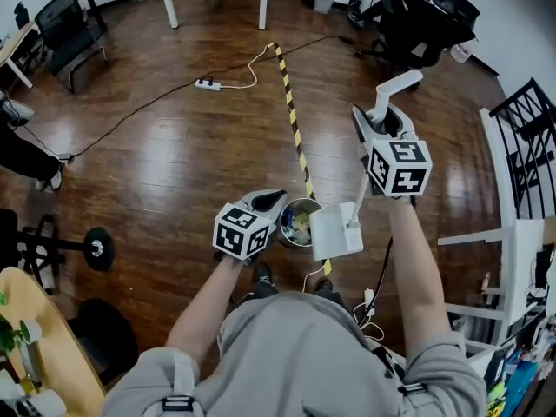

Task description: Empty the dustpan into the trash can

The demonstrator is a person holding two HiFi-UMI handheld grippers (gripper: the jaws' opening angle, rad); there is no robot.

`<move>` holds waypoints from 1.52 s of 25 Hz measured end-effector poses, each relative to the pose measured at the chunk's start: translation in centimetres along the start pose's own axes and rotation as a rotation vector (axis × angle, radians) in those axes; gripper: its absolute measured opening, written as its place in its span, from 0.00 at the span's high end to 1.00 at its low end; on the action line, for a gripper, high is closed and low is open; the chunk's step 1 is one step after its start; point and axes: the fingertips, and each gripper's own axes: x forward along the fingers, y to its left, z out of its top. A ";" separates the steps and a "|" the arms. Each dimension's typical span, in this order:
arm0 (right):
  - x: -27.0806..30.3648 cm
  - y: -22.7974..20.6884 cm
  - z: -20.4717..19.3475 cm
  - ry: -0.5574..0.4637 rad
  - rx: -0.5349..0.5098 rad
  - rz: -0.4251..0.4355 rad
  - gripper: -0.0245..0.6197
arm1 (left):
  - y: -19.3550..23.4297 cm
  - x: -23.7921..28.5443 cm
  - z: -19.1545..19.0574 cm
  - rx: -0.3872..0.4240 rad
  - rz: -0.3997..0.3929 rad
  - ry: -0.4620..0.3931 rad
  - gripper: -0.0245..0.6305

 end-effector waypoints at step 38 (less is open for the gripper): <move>-22.3 -31.2 -28.4 0.073 0.362 -0.454 0.64 | -20.7 16.6 -3.8 0.073 -0.113 0.211 0.95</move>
